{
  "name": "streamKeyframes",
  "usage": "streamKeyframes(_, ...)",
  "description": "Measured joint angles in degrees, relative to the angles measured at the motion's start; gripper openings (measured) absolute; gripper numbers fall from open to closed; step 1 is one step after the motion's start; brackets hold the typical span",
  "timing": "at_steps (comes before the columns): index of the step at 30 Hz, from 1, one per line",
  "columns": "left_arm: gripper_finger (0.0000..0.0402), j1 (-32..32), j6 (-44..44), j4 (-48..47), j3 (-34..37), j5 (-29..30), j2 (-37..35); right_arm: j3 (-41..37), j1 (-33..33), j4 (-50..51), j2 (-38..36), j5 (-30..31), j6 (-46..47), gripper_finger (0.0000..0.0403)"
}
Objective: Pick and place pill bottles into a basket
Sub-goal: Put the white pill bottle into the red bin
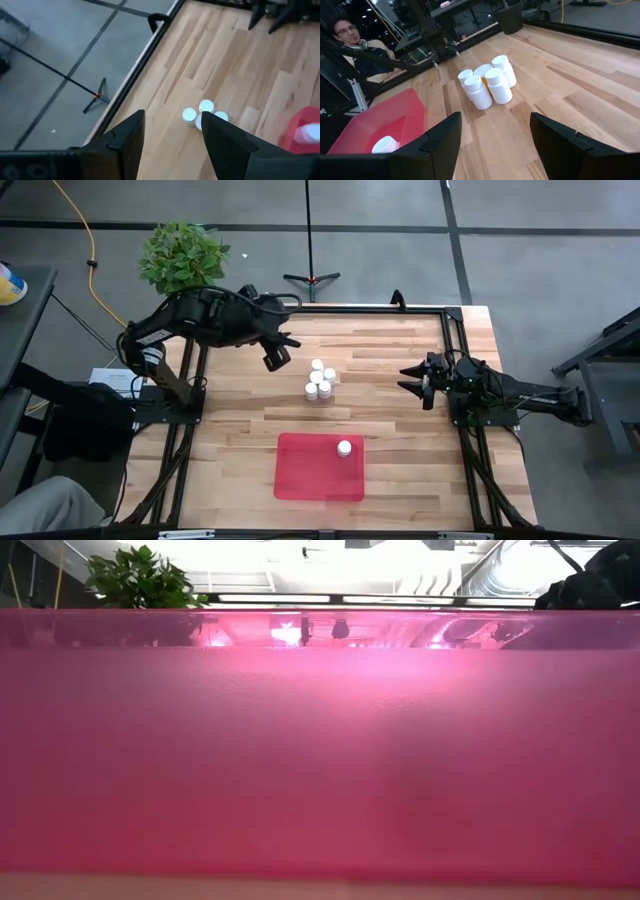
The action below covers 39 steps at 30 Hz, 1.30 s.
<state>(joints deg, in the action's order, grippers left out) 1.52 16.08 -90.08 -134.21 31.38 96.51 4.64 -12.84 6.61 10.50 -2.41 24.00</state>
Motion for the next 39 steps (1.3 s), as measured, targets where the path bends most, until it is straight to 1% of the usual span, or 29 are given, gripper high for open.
streamKeyframes(10, 0.0230, -0.02, -2.71, 0.03, 0.00, 0.18, 0.07, 0.02, -0.01, 0.07, 0.00, 0.02, 0.01, 0.0226)
streamKeyframes(14, 0.0230, -0.08, -1.34, 0.18, 0.00, -3.89, 0.07, 0.02, -0.01, 0.07, 0.00, 0.02, -0.02, 0.0226)
streamKeyframes(17, 0.0230, -0.02, 0.79, 0.59, 0.00, -4.22, 0.09, 0.02, 0.00, 0.07, 0.00, -0.01, -0.02, 0.0226)
streamKeyframes(21, 0.0233, -0.02, 2.47, 0.59, 0.00, -8.57, 0.09, 0.02, 0.00, 0.20, 0.00, -0.94, -0.02, 0.0226)
streamKeyframes(23, 0.0245, -0.02, 2.71, 0.63, 0.00, -10.06, 0.45, 0.02, -0.01, 0.90, 0.00, -1.15, -0.02, 0.0226)
streamKeyframes(25, 0.0266, -0.02, 4.29, 0.75, -0.01, -10.39, 1.39, 0.02, 0.00, 1.65, 0.00, -1.19, -0.04, 0.0226)
streamKeyframes(27, 0.0294, -0.02, 5.41, 0.61, 0.04, -10.58, 3.03, 0.02, 0.01, 2.13, 0.00, -1.19, -0.04, 0.0226)
streamKeyframes(32, 0.0377, -0.07, 5.18, 0.09, 0.05, -10.01, 7.66, 0.02, -0.01, 2.38, 0.00, -2.06, -0.40, 0.0226)
streamKeyframes(33, 0.0388, -0.07, 4.72, 0.09, 0.09, -10.32, 8.69, 0.02, 0.00, 2.39, 0.00, -2.59, -0.71, 0.0226)
streamKeyframes(35, 0.0393, -0.07, 4.36, 0.08, 0.09, -11.09, 10.76, 0.02, 0.02, 2.60, 0.01, -3.46, -1.06, 0.0226)
streamKeyframes(39, 0.0370, -0.07, 5.02, 0.07, 0.09, -12.73, 12.86, 0.02, 0.02, 2.73, 0.02, -4.65, -1.11, 0.0226)
